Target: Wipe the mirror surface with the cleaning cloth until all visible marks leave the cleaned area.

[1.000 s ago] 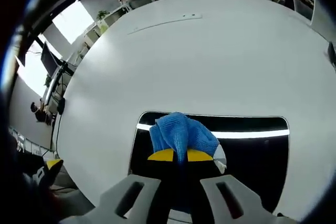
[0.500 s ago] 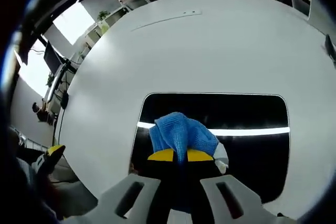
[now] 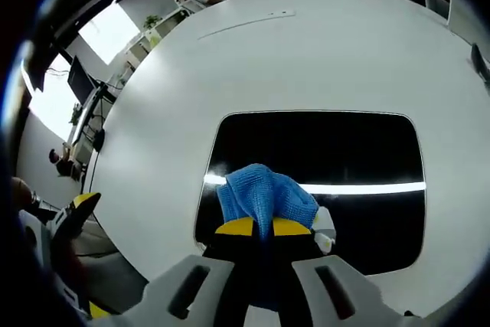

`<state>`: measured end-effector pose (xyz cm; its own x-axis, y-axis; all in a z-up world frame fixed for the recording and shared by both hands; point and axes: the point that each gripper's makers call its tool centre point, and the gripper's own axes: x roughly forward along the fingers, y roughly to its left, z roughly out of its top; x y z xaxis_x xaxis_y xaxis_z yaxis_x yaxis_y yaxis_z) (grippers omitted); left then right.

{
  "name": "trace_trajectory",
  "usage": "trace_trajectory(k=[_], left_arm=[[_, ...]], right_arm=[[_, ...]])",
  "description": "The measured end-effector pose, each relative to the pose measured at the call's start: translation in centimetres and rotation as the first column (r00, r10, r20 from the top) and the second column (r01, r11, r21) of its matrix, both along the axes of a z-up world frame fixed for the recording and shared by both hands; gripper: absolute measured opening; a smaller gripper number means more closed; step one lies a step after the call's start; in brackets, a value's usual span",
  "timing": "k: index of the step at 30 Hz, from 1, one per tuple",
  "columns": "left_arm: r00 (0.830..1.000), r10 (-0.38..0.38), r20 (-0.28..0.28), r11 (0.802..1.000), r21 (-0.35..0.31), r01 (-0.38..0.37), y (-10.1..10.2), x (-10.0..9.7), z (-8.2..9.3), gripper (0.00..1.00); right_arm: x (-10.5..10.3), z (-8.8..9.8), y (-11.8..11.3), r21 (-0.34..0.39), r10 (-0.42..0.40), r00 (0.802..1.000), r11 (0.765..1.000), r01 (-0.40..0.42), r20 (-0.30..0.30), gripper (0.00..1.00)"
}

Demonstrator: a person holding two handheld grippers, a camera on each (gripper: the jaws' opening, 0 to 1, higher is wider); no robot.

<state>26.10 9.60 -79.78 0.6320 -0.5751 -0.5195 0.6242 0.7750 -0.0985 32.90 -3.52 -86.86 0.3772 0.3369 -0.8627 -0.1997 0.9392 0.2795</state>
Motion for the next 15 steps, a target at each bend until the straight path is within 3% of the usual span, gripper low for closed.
trace_trajectory(k=[15], left_arm=[[1.000, 0.002, -0.003, 1.000, -0.001, -0.002, 0.1, -0.1, 0.0, 0.99]], right_arm=[[-3.1, 0.1, 0.0, 0.019, 0.027, 1.000, 0.999, -0.027, 0.000, 0.00]])
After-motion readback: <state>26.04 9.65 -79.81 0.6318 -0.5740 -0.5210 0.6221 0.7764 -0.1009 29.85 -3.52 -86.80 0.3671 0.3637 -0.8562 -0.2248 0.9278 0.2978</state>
